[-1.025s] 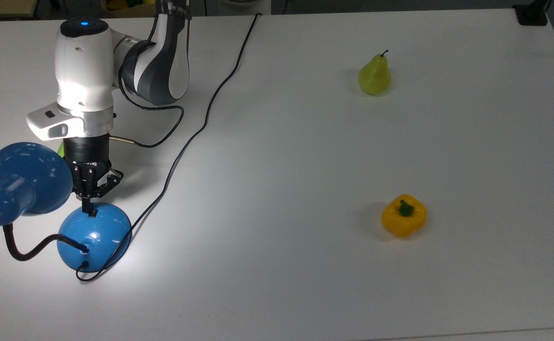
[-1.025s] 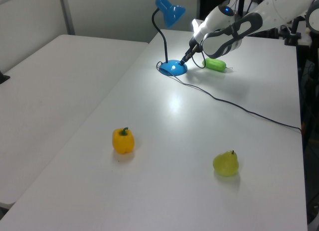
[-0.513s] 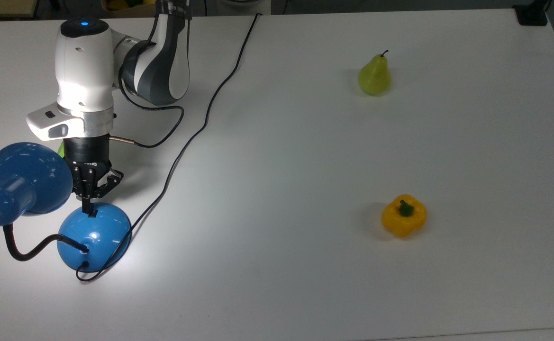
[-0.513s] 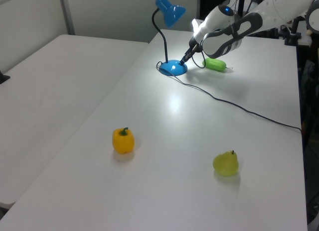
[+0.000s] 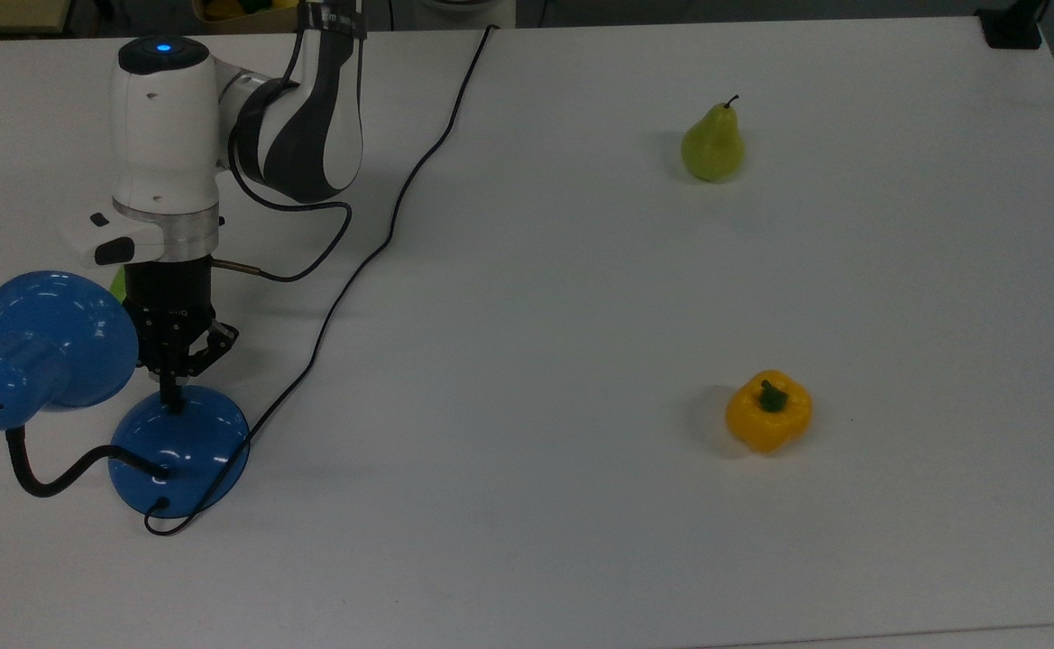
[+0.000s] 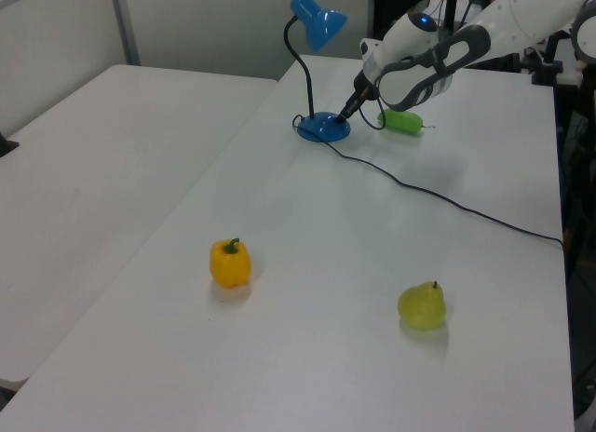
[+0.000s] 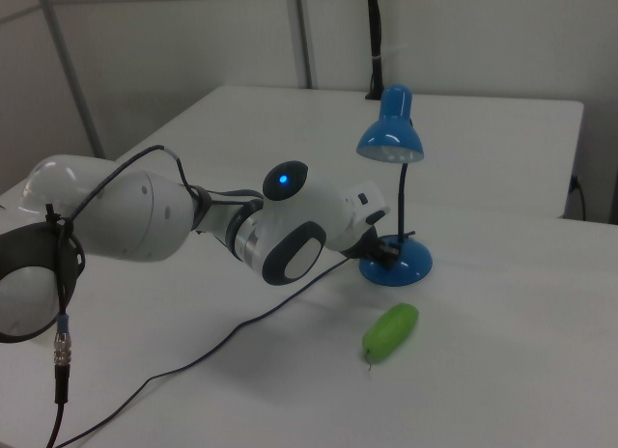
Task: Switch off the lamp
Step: 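Lift the gripper away from the lamp base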
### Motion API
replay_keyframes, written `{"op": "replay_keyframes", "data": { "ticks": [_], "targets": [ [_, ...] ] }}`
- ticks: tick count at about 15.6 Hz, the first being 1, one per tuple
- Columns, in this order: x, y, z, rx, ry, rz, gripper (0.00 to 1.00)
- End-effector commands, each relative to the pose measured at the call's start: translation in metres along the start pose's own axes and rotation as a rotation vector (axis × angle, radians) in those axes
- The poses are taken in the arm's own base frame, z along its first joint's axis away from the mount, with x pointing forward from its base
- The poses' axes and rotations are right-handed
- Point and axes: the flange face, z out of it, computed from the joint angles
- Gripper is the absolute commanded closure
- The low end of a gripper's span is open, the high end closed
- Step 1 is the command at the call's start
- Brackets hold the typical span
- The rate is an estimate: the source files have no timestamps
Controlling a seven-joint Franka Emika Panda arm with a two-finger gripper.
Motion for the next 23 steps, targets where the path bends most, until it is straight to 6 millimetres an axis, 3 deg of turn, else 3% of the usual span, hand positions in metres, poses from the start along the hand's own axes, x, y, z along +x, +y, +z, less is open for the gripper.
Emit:
{"op": "replay_keyframes", "data": {
  "ticks": [1,6,9,13,16,17,20,22,23],
  "targets": [
    [-0.013,-0.009,0.008,0.016,-0.024,-0.011,1.00],
    [-0.025,-0.011,-0.001,0.026,-0.054,-0.013,1.00],
    [-0.028,-0.027,-0.017,0.055,-0.083,-0.022,1.00],
    [-0.025,-0.037,-0.051,0.130,-0.202,-0.019,1.00],
    [-0.017,-0.056,-0.089,0.224,-0.358,-0.049,0.97],
    [-0.016,-0.058,-0.101,0.244,-0.394,-0.049,0.92],
    [-0.019,-0.054,-0.145,0.313,-0.546,-0.054,0.36],
    [-0.017,-0.044,-0.181,0.329,-0.598,-0.062,0.05],
    [-0.017,-0.041,-0.198,0.334,-0.627,-0.071,0.00]
  ]
}}
